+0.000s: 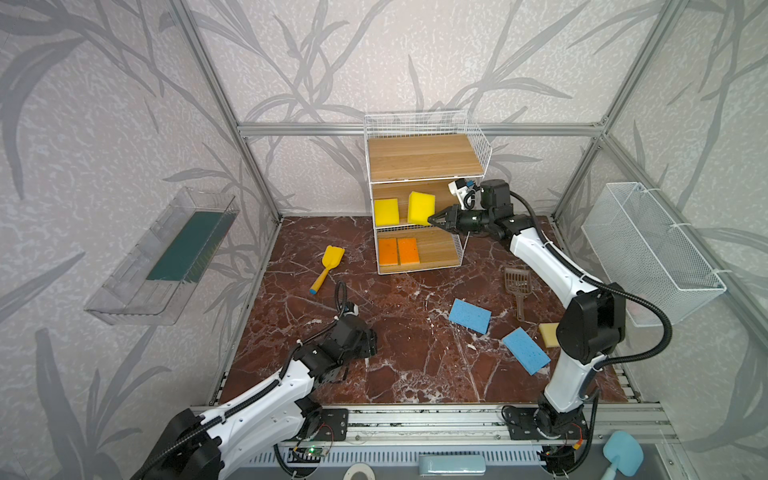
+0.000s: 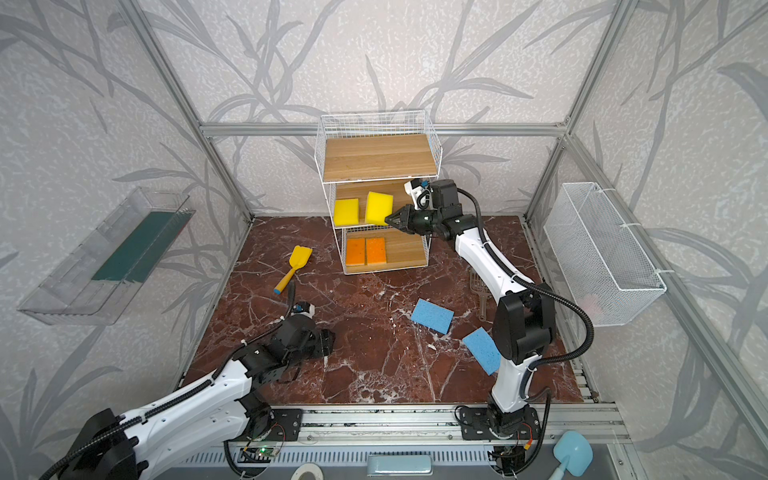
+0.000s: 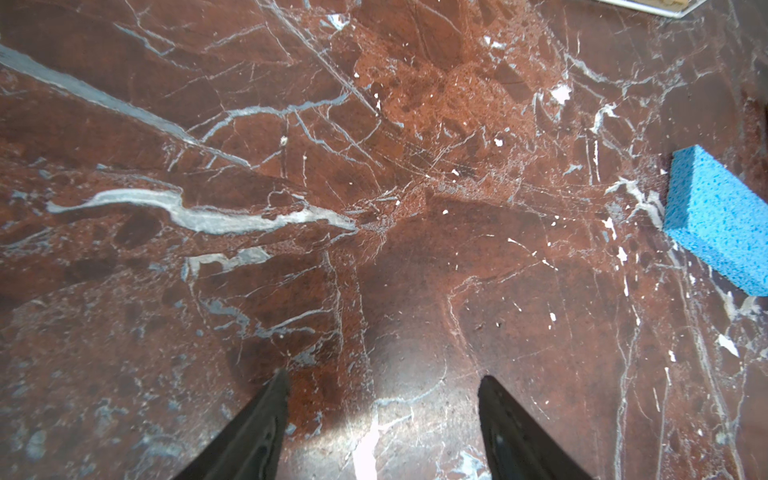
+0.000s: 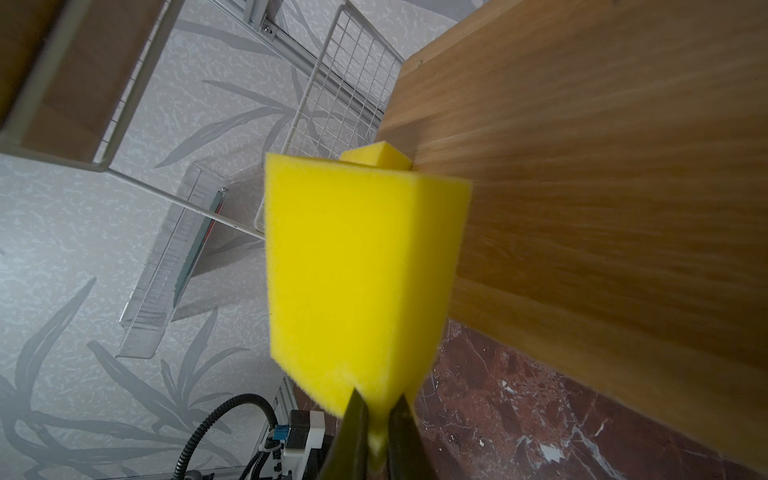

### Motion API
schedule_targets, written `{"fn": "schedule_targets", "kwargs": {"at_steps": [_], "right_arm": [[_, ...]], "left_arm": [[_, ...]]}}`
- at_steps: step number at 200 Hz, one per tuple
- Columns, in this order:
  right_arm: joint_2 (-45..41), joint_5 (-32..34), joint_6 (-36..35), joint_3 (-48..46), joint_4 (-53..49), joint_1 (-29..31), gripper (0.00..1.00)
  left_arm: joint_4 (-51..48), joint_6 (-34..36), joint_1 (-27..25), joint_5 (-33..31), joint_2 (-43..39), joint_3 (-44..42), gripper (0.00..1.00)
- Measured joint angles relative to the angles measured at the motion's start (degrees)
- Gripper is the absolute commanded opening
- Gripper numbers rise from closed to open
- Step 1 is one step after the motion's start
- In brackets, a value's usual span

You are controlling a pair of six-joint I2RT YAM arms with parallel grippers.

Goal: Place and organize the cleaning sponges onto the shelf
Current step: 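Carry the second yellow sponge with the right gripper onto the middle tier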

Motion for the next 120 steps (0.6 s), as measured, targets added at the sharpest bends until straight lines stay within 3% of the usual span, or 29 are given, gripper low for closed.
{"fn": "schedule_targets", "kwargs": {"at_steps": [120], "right_arm": [[7.26,-0.35,-0.57,11.32,-5.66,0.11,0.17]], "left_arm": [[0.07,0.35,0.22,-0.11,-0.04,0.00,0.74]]}}
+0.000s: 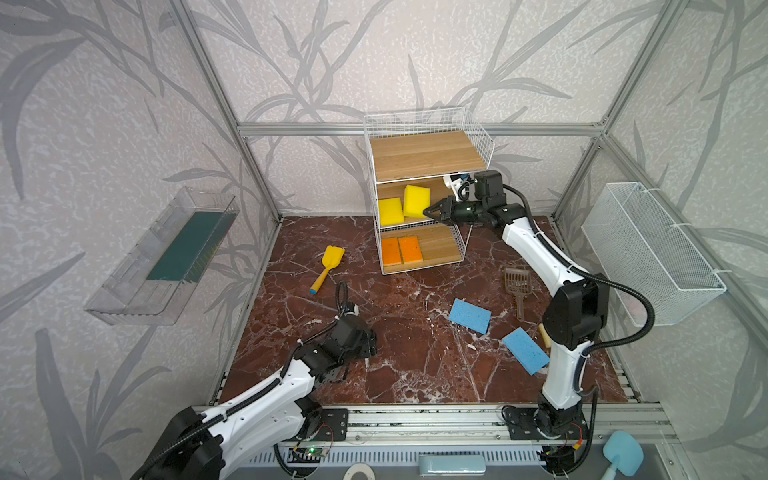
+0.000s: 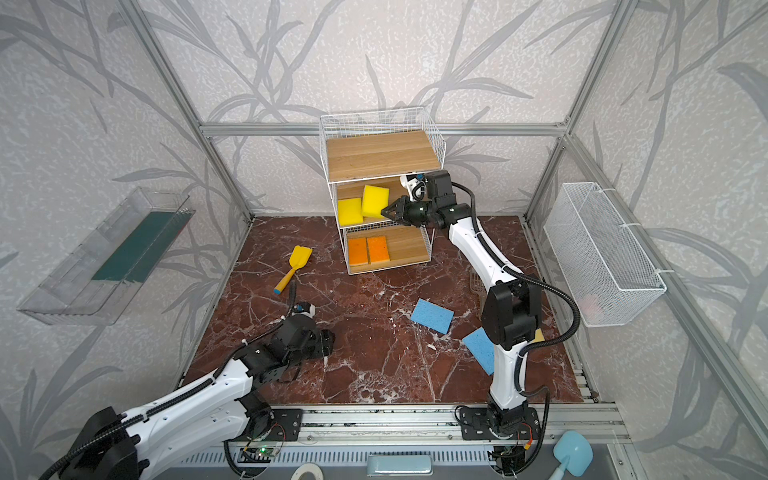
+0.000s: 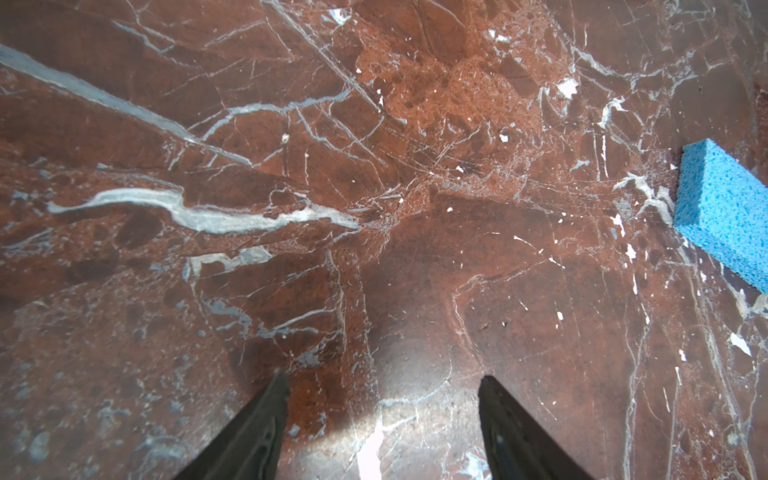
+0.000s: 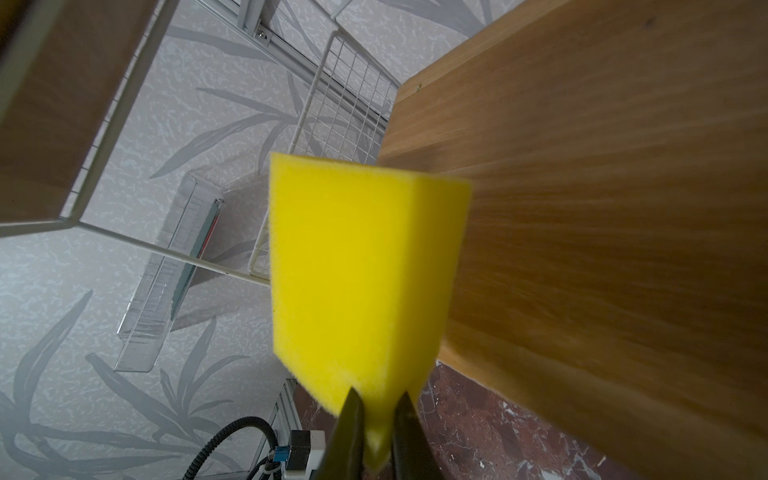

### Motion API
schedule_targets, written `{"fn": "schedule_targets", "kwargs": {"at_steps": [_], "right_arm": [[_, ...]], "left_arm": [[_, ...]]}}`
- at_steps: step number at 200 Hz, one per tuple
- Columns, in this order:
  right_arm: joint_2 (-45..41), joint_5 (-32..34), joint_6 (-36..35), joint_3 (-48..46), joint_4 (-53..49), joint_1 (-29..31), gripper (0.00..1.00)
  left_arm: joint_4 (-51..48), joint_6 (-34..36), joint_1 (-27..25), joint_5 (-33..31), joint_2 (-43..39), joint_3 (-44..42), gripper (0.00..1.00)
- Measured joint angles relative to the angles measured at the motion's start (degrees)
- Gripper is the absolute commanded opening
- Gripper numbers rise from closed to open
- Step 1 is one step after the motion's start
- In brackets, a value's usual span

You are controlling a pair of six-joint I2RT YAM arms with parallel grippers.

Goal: Place and organize the cleaning sponges onto the shelf
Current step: 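Carry the second yellow sponge with the right gripper onto the middle tier, then push the yellow sponge against the first one on the middle tier with the right gripper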

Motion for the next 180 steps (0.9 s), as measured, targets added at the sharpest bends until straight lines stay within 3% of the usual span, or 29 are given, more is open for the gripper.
{"fn": "schedule_targets", "kwargs": {"at_steps": [91,180], "right_arm": [[0.55,1.42,-1.66,0.87,-2.21,0.00,0.24],[1.84,1.99,-1.90,2.73,-2.69,-0.09,0.52]], "left_arm": [[-0.02,0.00,0.28,-0.15,-0.26,0.00,0.74],[-0.13,-0.02,0.28,-0.17,-0.98,0.00,0.74]]}}
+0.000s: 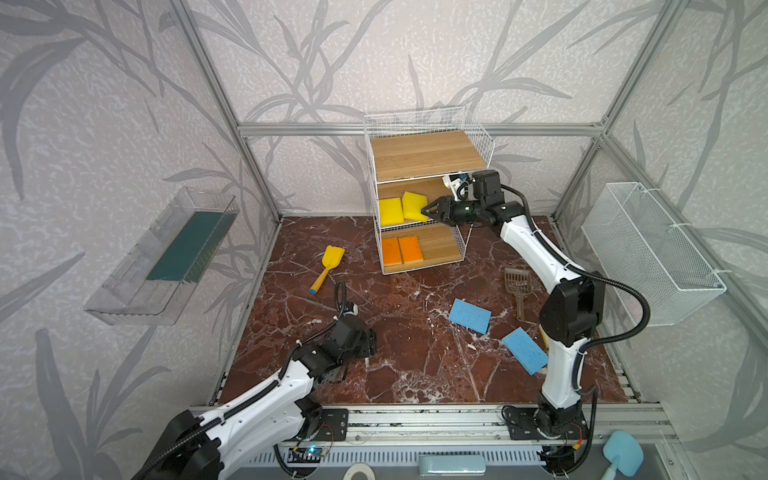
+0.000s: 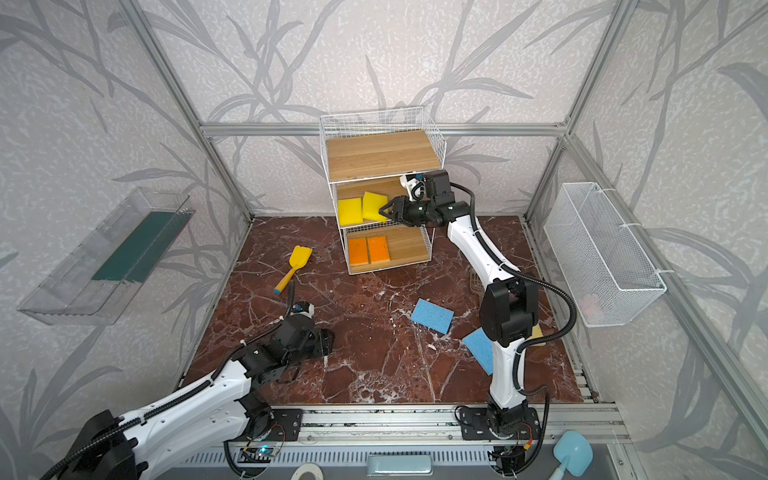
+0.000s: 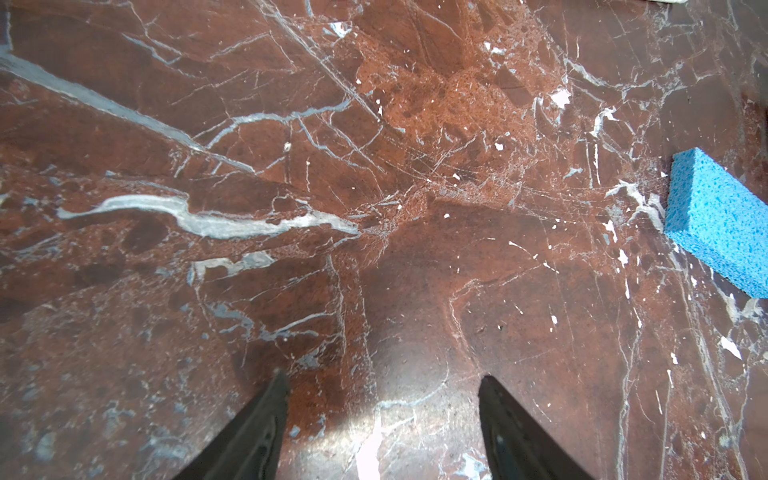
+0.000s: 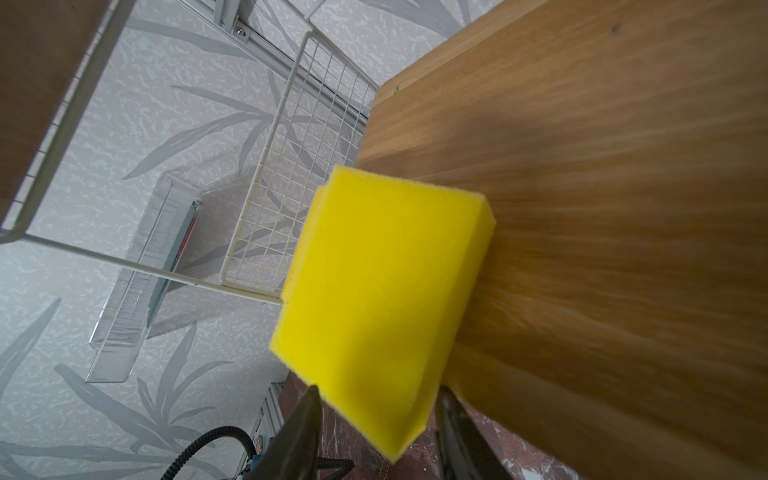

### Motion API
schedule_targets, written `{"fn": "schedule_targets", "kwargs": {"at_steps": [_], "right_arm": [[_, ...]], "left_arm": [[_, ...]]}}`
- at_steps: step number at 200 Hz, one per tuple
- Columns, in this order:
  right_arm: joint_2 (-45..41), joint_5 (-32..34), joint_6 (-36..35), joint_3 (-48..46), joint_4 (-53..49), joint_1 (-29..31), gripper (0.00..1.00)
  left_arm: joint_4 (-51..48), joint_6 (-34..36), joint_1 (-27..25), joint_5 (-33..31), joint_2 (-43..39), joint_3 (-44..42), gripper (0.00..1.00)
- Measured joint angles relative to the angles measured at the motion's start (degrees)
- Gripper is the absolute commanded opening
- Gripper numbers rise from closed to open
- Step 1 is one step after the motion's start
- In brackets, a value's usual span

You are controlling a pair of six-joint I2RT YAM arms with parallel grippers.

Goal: Place and organize the cleaning sponges onto the shelf
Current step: 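Push the yellow sponge against the first one on the middle tier with the right gripper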

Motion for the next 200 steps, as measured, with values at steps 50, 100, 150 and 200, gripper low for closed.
{"fn": "schedule_targets", "kwargs": {"at_steps": [50,100,150,200], "right_arm": [[-0.20,-0.07,-0.48,-1.14,1.46,-0.02,0.69],[-1.84,-0.22,-0.63,-4.50,4.52,0.00,0.70],[-4.02,-0.13,-0.11,-9.86,6.64,-0.07,0.64],[-4.04,0.33,0.68,-11.56,7.02,-0.07,0.45]], "left_arm": [[-0.02,0.00,0.00,-0.15,-0.46,0.00,0.74],[-0.02,-0.02,0.04,-0.17,-0.46,0.00,0.74],[-0.02,0.00,0.09,-0.15,-0.39,0.00,0.74],[0.04,0.00,0.11,-0.13,0.50,0.00,0.74]]}}
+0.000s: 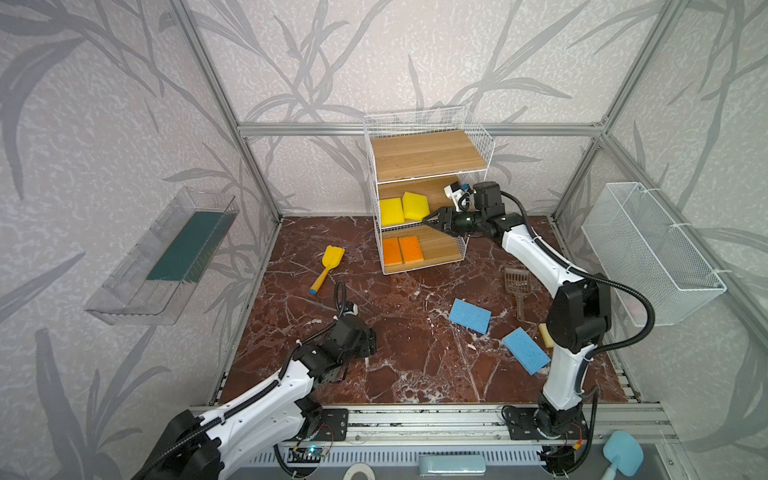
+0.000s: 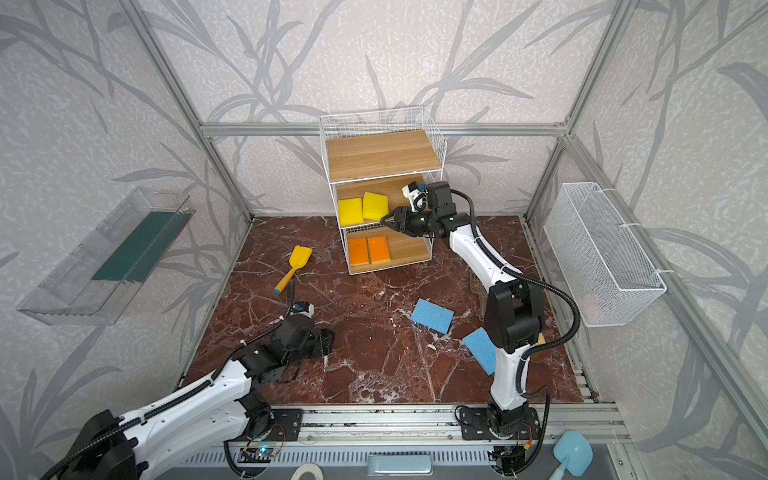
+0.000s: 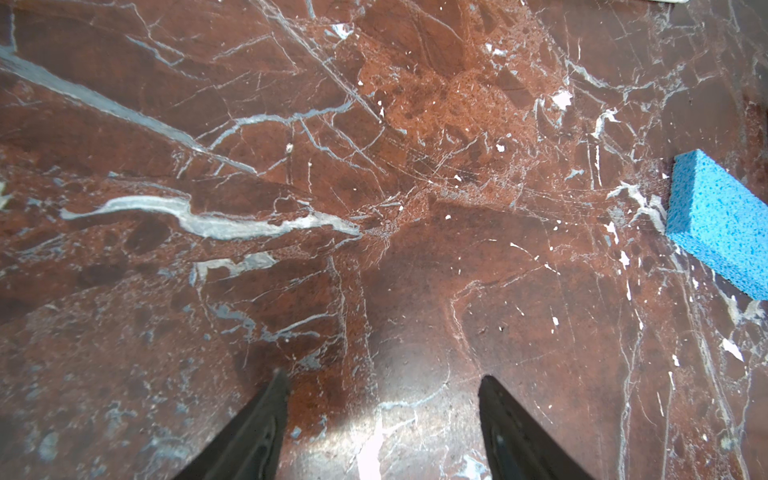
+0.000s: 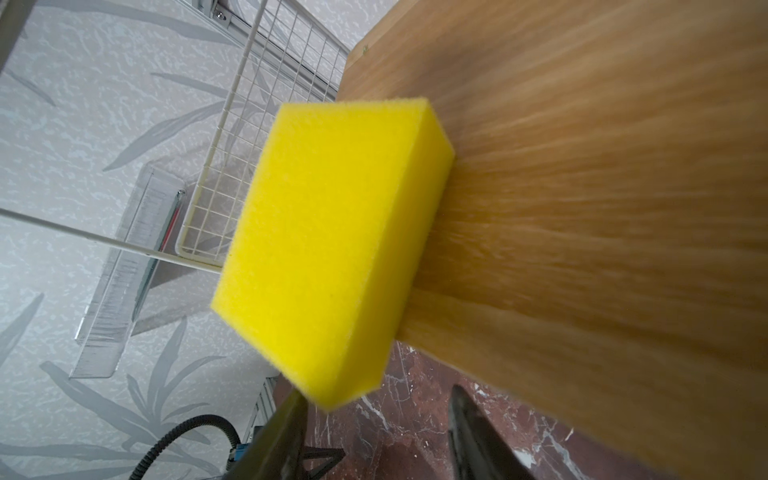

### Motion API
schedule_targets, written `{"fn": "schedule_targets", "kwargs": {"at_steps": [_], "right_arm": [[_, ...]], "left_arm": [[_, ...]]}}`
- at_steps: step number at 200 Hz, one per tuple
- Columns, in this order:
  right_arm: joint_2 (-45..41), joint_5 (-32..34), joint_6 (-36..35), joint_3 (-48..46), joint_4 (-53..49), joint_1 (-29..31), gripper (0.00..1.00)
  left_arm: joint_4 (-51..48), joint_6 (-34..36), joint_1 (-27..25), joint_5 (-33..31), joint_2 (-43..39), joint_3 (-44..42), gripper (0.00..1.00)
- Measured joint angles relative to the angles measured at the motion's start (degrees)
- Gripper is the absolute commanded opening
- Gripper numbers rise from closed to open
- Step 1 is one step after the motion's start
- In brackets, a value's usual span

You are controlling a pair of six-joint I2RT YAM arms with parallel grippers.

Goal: Place and organize the cleaning sponges onto the shelf
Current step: 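Push the yellow sponge against the first one on the middle tier with the right gripper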

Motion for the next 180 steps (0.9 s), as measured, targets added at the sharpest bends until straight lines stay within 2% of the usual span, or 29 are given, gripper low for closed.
{"fn": "schedule_targets", "kwargs": {"at_steps": [18,67,123,157,180], "right_arm": [[0.00,0.13,0.42,0.02,0.07,-0.02,0.39],[0.11,1.05,1.31,1.99,-0.02,-0.02,0.34],[0.39,2.67,1.68,3.78,0.04,-0.07,0.34],[0.63,2.69,1.81,3.78,0.02,-0.07,0.38],[0.63,2.51,1.90,3.78,0.35,-0.07,0.33]], "left_arm": [[0.00,0.02,0.04,0.00,0.04,0.00,0.74],[-0.02,0.04,0.04,0.00,0.04,0.00,0.74],[-0.02,0.04,0.04,0.00,0.04,0.00,0.74],[-0.02,0.02,0.04,-0.02,0.04,0.00,0.74],[-0.02,0.02,0.04,-0.02,0.04,0.00,0.74]]}}
